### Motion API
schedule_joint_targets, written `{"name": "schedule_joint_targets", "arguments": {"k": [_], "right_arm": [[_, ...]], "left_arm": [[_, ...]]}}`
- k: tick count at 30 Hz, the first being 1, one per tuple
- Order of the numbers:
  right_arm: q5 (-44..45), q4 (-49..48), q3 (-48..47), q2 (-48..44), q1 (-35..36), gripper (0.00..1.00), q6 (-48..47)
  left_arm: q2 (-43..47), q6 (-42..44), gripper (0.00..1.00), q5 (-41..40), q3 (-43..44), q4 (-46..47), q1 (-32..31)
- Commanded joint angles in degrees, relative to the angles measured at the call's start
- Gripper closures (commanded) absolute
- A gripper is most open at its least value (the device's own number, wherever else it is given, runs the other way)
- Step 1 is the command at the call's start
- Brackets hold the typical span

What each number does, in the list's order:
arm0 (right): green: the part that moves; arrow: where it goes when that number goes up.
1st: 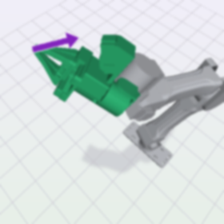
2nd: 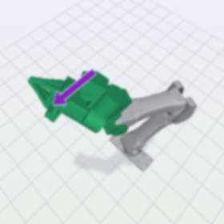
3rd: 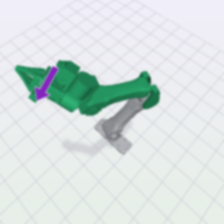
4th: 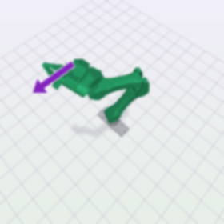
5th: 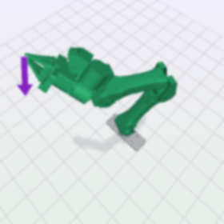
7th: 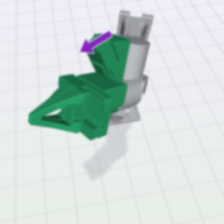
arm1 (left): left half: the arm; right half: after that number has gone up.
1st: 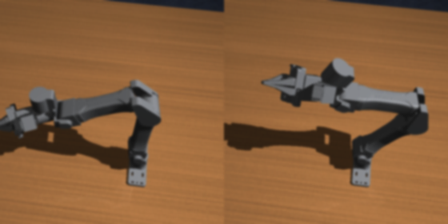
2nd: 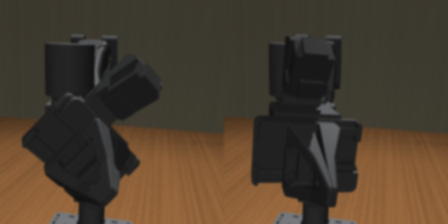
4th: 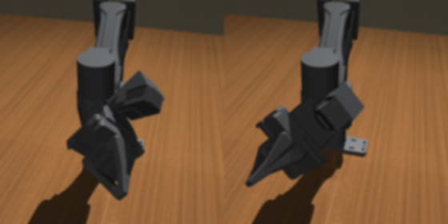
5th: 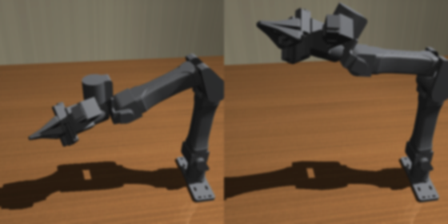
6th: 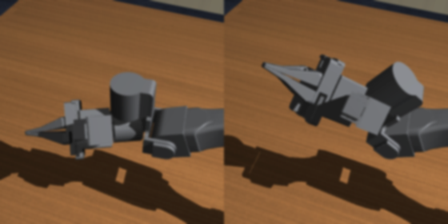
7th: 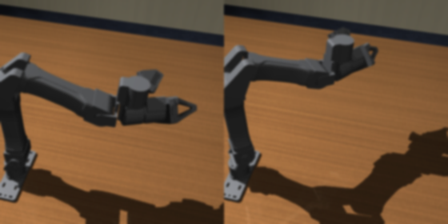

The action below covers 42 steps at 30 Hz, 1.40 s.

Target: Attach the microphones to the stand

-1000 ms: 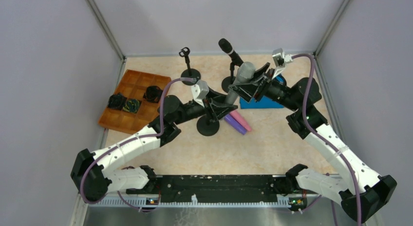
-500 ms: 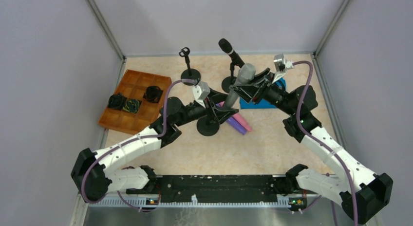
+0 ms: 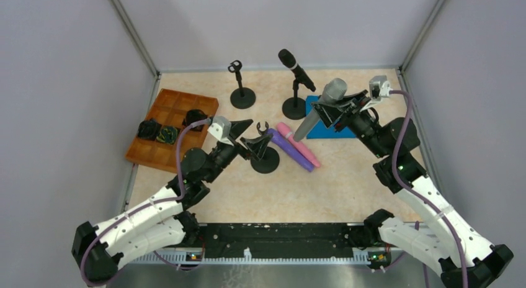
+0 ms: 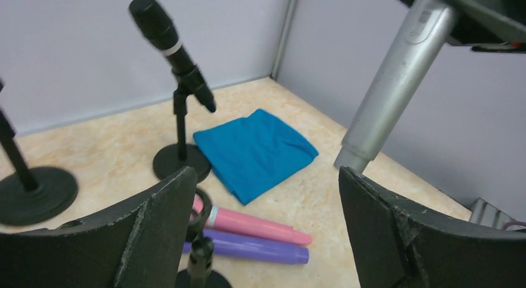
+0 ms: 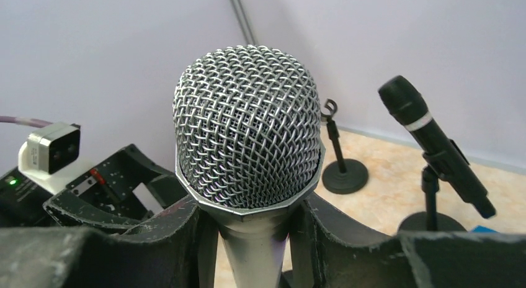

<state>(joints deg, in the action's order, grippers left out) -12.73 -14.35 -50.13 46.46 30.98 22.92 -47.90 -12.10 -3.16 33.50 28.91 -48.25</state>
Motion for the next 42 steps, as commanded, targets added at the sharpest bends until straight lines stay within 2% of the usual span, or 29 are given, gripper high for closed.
{"name": "schedule_joint_targets", "arguments": {"k": [1, 3, 9, 15, 20, 27, 35, 42], "right_arm": [[3.66, 2.15, 0.29, -0.93, -0.32, 1.0, -3.13], [3.58, 3.18, 0.15, -0.85, -0.35, 1.0, -3.0], [2.89, 5.42, -0.3, -0.93, -0.32, 1.0, -3.38], [1.93, 6.53, -0.52, -1.34, -0.31, 1.0, -3.71], [1.59, 7.08, -0.49, -1.74, -0.31, 1.0, -3.42], [2.07, 8.26, -0.06, -3.09, -0.32, 1.0, -3.38], [2.84, 8.89, 0.21, -3.95, -0.32, 1.0, -3.45], [2.74, 8.81, 0.21, -4.15, -0.31, 1.0, -3.02]], "left_arm": [[3.74, -3.09, 0.11, -7.94, -5.52, -4.5, 0.35], [4.95, -6.51, 0.11, -9.91, -9.01, -5.33, 0.79], [6.4, -10.96, 0.09, -8.22, -16.91, -1.28, 3.38], [0.02, -10.36, 0.09, 4.62, -18.22, 8.09, 9.59], [-9.32, -9.7, 0.1, 15.95, -16.41, 18.33, 12.93], [-18.1, -9.87, 0.12, 18.32, -14.46, 24.44, 15.51], [-25.5, -9.27, 0.13, 27.02, -11.16, 30.79, 16.65], [-30.49, -9.46, 0.18, 27.21, -9.74, 33.33, 17.33]]}}
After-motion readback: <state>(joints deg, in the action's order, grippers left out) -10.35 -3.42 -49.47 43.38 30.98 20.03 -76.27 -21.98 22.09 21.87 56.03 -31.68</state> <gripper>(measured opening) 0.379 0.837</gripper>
